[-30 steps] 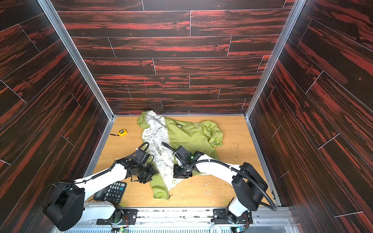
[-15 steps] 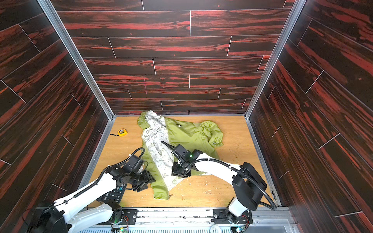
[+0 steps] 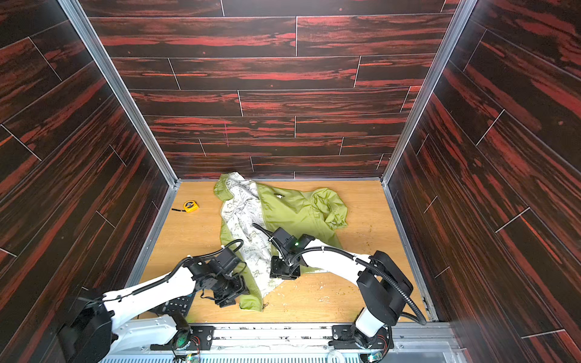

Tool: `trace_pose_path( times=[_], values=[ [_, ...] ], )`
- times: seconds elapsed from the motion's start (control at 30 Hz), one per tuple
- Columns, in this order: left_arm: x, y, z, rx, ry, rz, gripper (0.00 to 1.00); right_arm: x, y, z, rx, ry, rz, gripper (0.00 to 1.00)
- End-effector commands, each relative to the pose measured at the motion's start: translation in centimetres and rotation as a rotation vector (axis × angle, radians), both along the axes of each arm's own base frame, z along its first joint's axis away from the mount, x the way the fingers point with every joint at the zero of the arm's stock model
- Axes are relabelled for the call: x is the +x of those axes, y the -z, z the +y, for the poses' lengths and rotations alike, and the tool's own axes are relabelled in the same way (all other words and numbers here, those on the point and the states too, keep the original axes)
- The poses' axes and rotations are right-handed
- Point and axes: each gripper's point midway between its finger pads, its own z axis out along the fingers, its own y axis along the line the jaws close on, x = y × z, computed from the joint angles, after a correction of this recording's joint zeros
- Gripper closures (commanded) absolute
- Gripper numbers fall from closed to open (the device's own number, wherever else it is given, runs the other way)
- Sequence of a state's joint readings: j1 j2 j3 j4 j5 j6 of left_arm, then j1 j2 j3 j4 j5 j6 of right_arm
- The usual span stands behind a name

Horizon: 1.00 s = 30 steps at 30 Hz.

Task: Zip up the jacket

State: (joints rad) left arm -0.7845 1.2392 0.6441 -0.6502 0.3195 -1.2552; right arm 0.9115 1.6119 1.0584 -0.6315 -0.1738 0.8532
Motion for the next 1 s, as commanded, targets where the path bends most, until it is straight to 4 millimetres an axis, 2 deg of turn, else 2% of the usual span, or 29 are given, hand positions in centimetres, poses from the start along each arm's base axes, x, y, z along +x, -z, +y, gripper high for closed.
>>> trace_pose_path(
  times=[0.0, 0.13, 0.27, 0.3, 0.33, 0.4, 0.5, 0.53, 0.73, 0.8, 0.97],
  values=[
    [0.8, -0.3, -1.5, 0.015, -0.005, -0.03, 0.35, -0.4, -1.0, -0.6, 0.032, -0.007, -0.016, 0.49],
    [1.1, 0.5, -3.1, -0.012, -0.018, -0.036, 0.35, -0.4, -0.9, -0.8, 0.034, -0.012, -0.016, 0.49],
    [0.7, 1.6, -3.4, 0.014, 0.0, -0.027, 0.39, -0.3, -1.1, -0.6, 0.047, -0.013, -0.017, 0.49],
    [0.6, 1.9, -3.5, 0.006, -0.006, -0.024, 0.43, -0.3, -1.2, -0.6, 0.051, -0.013, -0.018, 0.49],
    [0.6, 2.2, -3.6, -0.001, -0.012, -0.021, 0.52, -0.2, -1.3, -0.6, 0.055, -0.01, -0.018, 0.49],
    [0.5, 2.5, -3.4, -0.002, -0.024, -0.025, 0.74, -0.1, -1.6, -0.6, 0.065, -0.005, -0.016, 0.51],
    [0.6, 1.8, -2.7, 0.007, -0.034, -0.054, 0.96, 0.2, -2.4, -0.2, 0.091, 0.0, -0.02, 0.53],
    [0.7, 1.5, -2.5, 0.005, -0.038, -0.068, 1.0, 0.3, -2.7, 0.0, 0.103, 0.0, -0.023, 0.53],
    [2.6, -2.0, -2.3, -0.12, -0.075, -0.251, 1.0, 0.6, -5.3, 2.9, 0.239, -0.03, -0.003, 0.52],
    [3.9, -4.0, -2.8, -0.209, -0.082, -0.355, 1.0, 0.6, -6.5, 3.9, 0.3, -0.042, 0.009, 0.5],
    [6.8, -11.0, -2.9, -0.398, -0.113, -0.657, 1.0, 1.8, -9.8, 5.4, 0.448, -0.029, 0.011, 0.46]
  ],
)
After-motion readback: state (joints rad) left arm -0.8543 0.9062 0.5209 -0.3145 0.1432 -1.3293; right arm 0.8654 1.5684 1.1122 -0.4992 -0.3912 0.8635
